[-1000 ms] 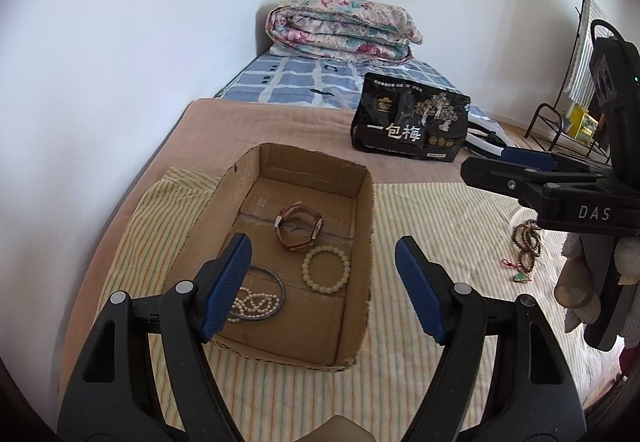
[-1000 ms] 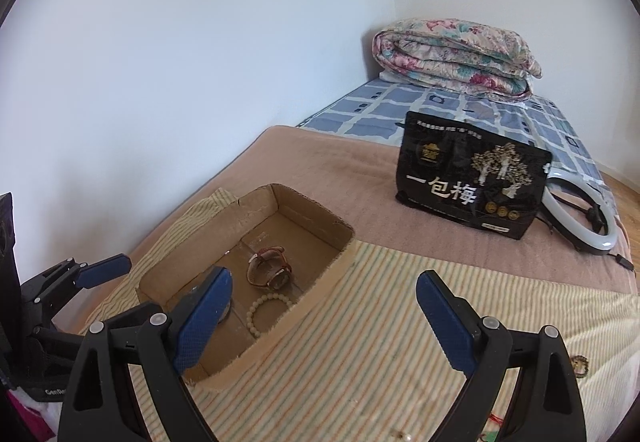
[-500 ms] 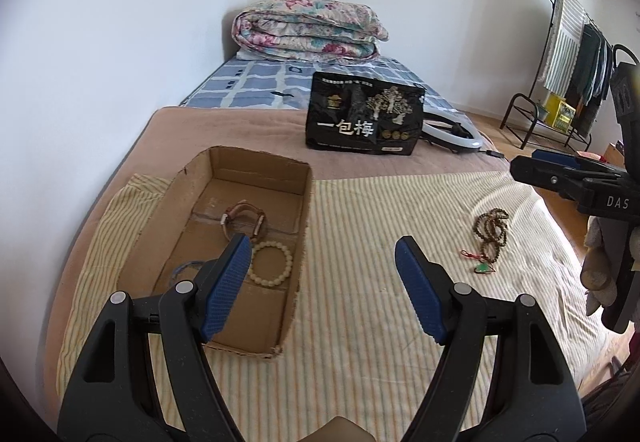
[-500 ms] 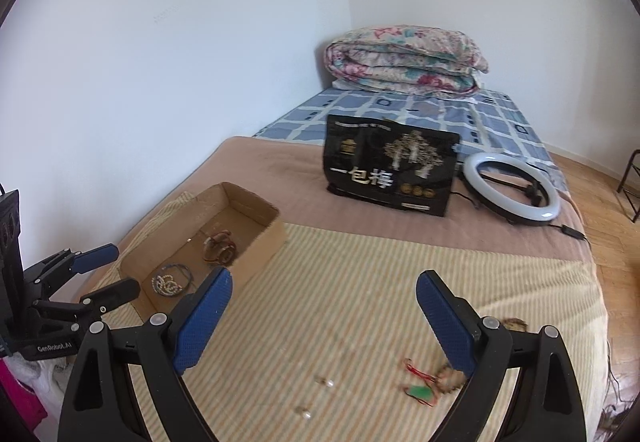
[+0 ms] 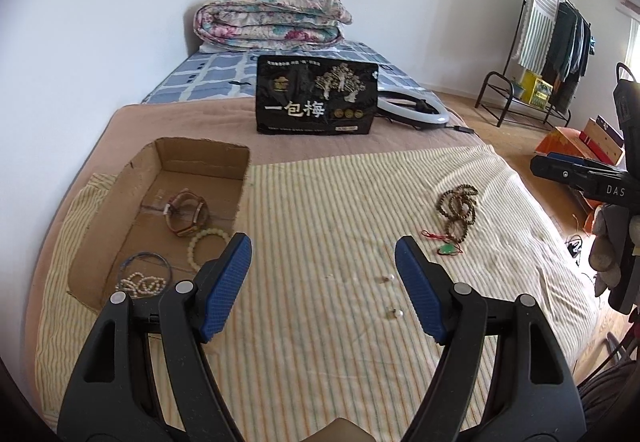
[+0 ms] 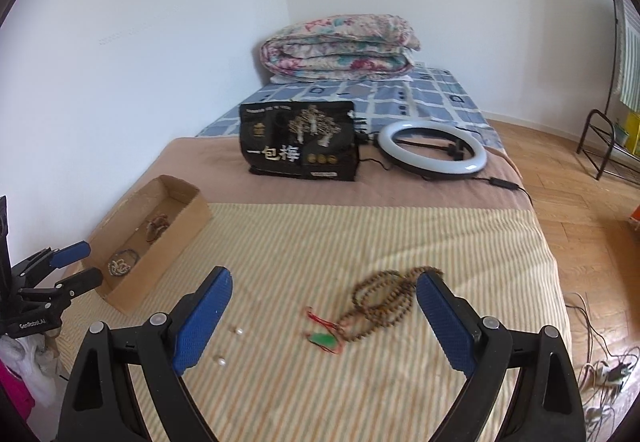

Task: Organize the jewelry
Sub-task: 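Move both tools back over the jade pendant and loose pearls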

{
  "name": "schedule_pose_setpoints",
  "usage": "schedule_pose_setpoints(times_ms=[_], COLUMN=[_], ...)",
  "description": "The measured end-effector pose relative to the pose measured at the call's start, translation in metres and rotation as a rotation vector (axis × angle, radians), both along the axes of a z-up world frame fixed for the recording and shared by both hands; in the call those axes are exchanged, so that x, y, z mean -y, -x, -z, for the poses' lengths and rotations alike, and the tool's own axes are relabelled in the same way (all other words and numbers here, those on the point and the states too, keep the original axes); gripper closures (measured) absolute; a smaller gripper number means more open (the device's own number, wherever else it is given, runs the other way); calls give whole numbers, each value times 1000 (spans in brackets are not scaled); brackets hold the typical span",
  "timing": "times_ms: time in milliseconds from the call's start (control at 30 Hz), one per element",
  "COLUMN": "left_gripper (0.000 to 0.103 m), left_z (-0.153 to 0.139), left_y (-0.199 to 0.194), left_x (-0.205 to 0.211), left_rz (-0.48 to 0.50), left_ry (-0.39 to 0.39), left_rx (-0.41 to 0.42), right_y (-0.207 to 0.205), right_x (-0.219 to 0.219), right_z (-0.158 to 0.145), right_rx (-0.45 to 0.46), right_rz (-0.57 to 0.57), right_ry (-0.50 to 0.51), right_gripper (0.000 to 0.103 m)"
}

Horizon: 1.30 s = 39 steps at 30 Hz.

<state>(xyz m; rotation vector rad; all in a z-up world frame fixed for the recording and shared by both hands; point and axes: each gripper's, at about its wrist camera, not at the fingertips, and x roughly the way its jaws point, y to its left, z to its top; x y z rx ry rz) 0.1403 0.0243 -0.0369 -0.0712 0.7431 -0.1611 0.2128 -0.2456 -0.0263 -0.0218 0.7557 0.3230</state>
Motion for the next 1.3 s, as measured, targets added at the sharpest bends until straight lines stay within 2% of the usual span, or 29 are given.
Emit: schedule_pose_setpoints(times_ms=[267,533,867,1033,1100,1233,1300], left_gripper=[26,27,46,48,54,54,60], left_z=[18,40,74,86,91,101,105], left_y=[-1,0,-5,-5,-6,-8,-10], left_x=[27,47,59,65,67,70,70], left_rz=[56,115,174,206,217,229,230], left_ry=[-5,-8,3,22,23,32,38], left_rx=[-37,-75,-144,-166,-177,-195,-205], right_y=[6,9,0,-10,-14,-20,-21], right_x=[21,16,2,-6,-9,-13,-15], right_z=[27,68,117,133,138,148,151], right_rx=[-44,-101,-187,-220,-231,-254,-259], right_rz=[14,-36,-107,-122,-124,-132,-134], right_ry=[2,11,26,23,14,5,4], right_gripper=[8,9,25,35,38,44,45])
